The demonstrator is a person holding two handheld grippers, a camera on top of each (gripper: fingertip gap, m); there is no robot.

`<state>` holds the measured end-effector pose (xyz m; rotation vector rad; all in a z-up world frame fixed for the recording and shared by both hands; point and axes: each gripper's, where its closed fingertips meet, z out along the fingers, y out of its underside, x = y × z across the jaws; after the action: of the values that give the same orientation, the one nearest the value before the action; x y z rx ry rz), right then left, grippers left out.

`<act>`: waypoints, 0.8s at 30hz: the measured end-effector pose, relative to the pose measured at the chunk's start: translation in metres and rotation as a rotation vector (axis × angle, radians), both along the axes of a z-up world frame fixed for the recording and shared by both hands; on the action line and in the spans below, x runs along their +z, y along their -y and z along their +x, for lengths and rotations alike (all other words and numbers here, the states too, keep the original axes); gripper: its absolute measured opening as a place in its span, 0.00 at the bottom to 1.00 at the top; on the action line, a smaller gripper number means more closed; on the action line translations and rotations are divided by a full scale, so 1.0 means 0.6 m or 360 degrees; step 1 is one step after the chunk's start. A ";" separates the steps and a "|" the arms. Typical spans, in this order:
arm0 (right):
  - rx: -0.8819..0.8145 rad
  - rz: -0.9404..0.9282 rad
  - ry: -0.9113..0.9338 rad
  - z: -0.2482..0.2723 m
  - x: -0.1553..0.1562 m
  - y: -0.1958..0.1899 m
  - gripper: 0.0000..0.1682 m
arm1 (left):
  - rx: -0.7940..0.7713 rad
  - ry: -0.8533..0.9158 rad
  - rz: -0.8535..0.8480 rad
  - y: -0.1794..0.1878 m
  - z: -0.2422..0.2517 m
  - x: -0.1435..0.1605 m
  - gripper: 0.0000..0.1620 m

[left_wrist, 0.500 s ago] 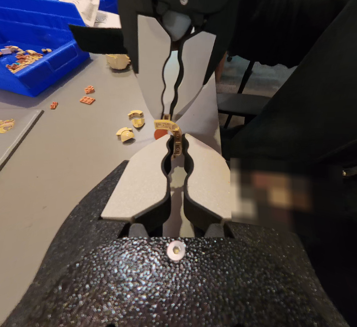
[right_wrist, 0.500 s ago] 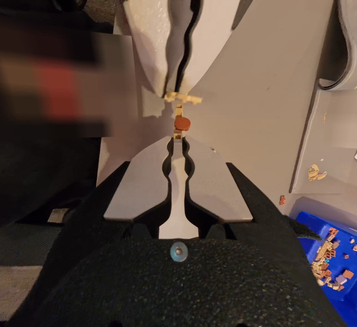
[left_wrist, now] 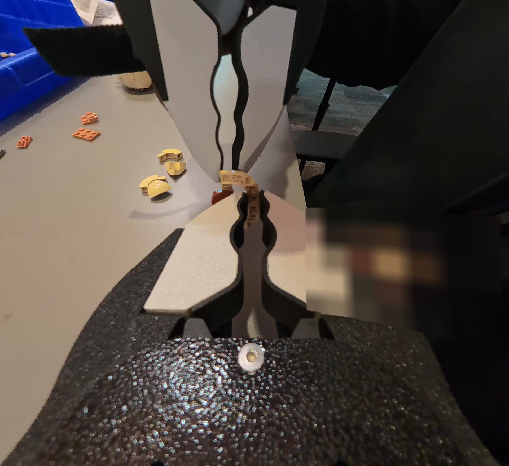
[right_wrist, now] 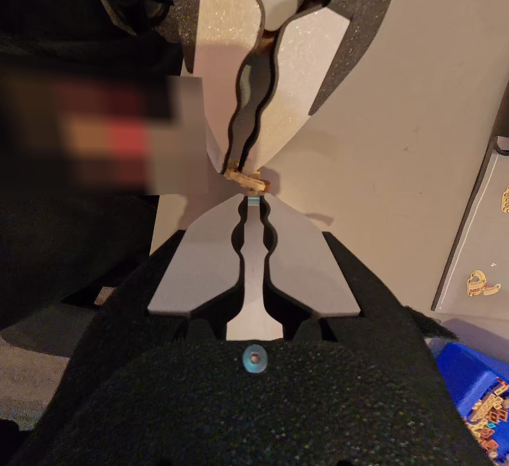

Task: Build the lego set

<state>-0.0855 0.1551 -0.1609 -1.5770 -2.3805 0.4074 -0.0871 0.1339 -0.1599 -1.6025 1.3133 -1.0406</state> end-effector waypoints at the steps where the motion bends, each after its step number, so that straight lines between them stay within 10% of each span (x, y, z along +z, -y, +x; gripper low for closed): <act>1: -0.0008 -0.0011 -0.0019 -0.002 0.001 -0.001 0.05 | -0.0003 0.0004 0.0004 0.001 0.000 0.001 0.05; 24: -0.0145 -0.0183 -0.0452 -0.012 0.011 -0.002 0.05 | 0.0011 -0.0052 0.0140 -0.003 -0.001 -0.004 0.05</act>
<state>-0.0929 0.1561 -0.1545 -1.5502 -2.0972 0.7090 -0.0878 0.1357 -0.1625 -1.5629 1.3560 -0.9433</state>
